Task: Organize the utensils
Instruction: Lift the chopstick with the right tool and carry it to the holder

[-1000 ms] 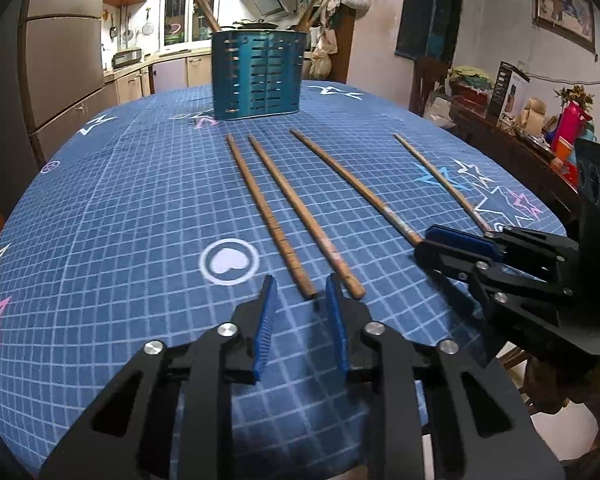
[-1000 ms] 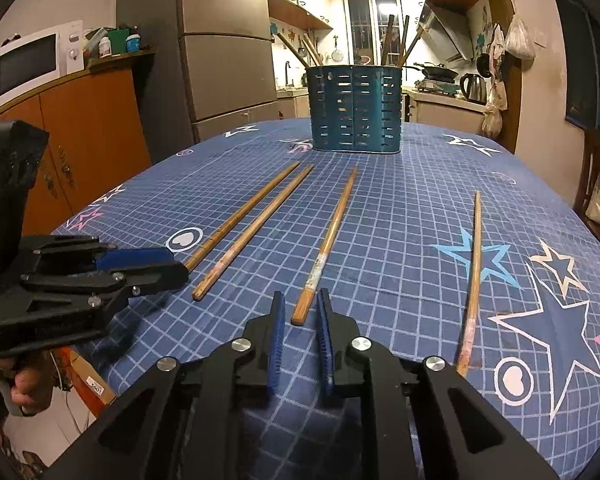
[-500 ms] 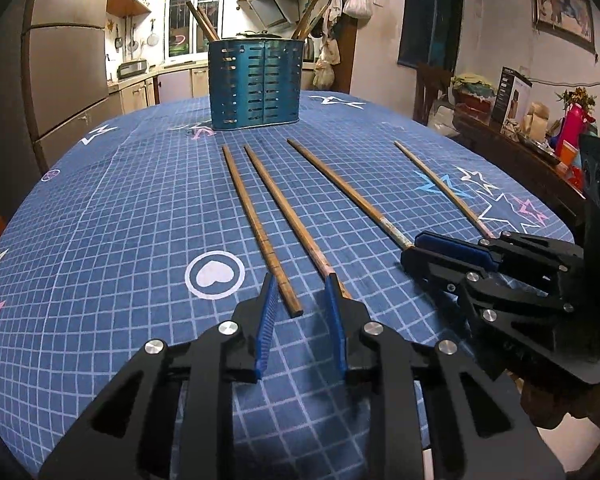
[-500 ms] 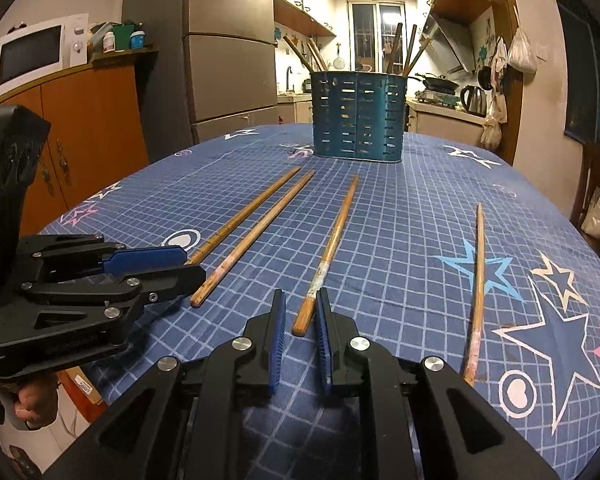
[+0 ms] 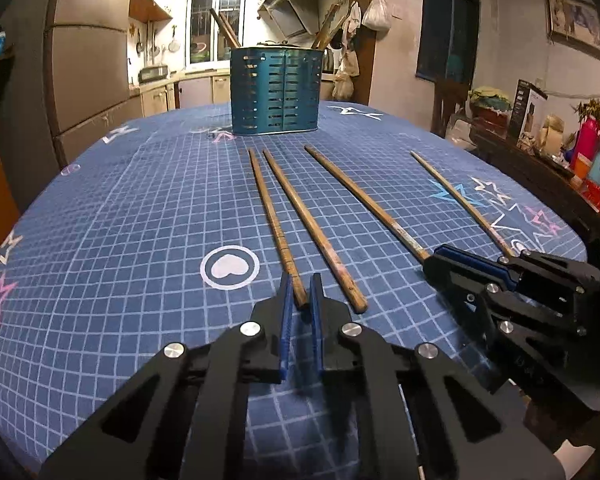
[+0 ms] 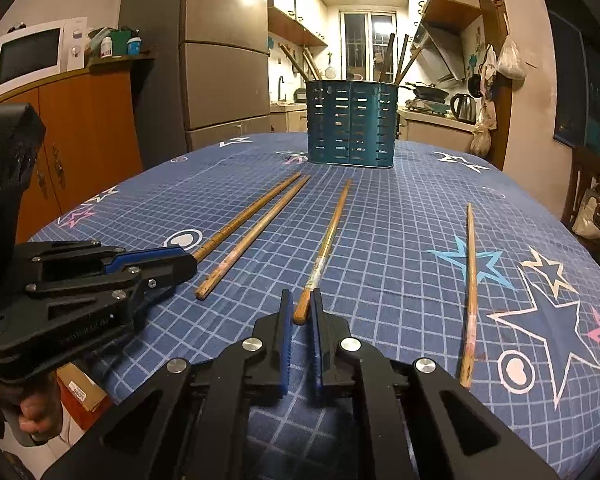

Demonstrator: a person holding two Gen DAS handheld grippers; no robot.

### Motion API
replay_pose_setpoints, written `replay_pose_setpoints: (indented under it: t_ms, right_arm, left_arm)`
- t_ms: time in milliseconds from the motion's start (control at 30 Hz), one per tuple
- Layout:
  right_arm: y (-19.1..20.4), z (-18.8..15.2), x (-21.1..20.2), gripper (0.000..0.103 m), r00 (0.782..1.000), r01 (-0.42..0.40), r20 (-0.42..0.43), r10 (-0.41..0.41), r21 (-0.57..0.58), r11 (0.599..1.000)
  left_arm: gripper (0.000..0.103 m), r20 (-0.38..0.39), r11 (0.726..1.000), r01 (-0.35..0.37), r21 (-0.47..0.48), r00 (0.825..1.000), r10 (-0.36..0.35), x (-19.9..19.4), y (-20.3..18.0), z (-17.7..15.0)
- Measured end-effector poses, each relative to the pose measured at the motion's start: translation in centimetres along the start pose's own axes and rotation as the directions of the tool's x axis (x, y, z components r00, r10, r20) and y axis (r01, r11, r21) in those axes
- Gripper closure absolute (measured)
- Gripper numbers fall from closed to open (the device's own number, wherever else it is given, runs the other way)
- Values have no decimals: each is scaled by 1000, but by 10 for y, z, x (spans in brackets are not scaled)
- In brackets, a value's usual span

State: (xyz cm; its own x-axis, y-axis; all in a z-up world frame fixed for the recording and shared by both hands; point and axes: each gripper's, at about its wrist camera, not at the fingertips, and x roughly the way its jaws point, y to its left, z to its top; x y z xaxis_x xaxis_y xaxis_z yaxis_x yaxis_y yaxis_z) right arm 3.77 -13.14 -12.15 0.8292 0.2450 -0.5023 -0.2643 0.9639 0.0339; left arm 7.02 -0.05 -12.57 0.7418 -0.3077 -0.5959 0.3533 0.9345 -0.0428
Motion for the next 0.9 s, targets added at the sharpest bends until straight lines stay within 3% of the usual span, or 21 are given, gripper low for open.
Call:
replay_pose_setpoints:
  t_ms: [233,467,900]
  right_arm:
    - [-3,6,-13,95,999,1,36,-1,3,1000]
    - [-11,25,-44,95,994,19,108,-19,-2,1000]
    - [-37,96,-91,95,965,1,262,11,-43,999]
  left_arm:
    - [97,15,1000,0,-17,1000,0,-9,0,-1]
    - [97,94,1000,-18,-22,995,20,-40,5,13]
    - [98,287,999,-45,-25,957,51,-94,18,75]
